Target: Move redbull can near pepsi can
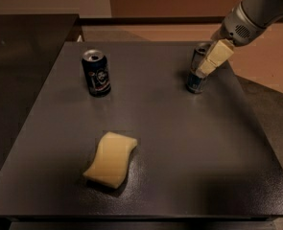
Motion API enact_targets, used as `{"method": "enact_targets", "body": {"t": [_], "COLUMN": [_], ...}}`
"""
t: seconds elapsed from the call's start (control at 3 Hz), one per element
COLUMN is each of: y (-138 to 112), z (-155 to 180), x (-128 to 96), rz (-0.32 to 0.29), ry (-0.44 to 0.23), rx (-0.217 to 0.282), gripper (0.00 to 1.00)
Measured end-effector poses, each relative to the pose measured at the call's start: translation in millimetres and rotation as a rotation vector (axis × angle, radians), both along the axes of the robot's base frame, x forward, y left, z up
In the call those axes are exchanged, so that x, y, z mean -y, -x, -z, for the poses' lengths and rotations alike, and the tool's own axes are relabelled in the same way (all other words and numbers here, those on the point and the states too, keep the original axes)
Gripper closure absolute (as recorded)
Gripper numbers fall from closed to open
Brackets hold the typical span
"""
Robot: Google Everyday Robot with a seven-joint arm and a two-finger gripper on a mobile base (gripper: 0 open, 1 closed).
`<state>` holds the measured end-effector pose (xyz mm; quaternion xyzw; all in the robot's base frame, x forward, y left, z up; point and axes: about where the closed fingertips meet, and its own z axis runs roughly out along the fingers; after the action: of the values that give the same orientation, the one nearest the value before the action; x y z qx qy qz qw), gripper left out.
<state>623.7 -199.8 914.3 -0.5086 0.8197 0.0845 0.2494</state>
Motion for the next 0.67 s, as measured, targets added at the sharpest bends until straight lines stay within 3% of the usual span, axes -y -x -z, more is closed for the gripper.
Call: {"method": "enact_targets", "body": {"t": [0.67], "y": [13.3], "z": [-8.6], "x": [-17.9], "rz": [-0.031], "ry": [-0.062], "rx": [-0.046], "gripper": [0.64]}}
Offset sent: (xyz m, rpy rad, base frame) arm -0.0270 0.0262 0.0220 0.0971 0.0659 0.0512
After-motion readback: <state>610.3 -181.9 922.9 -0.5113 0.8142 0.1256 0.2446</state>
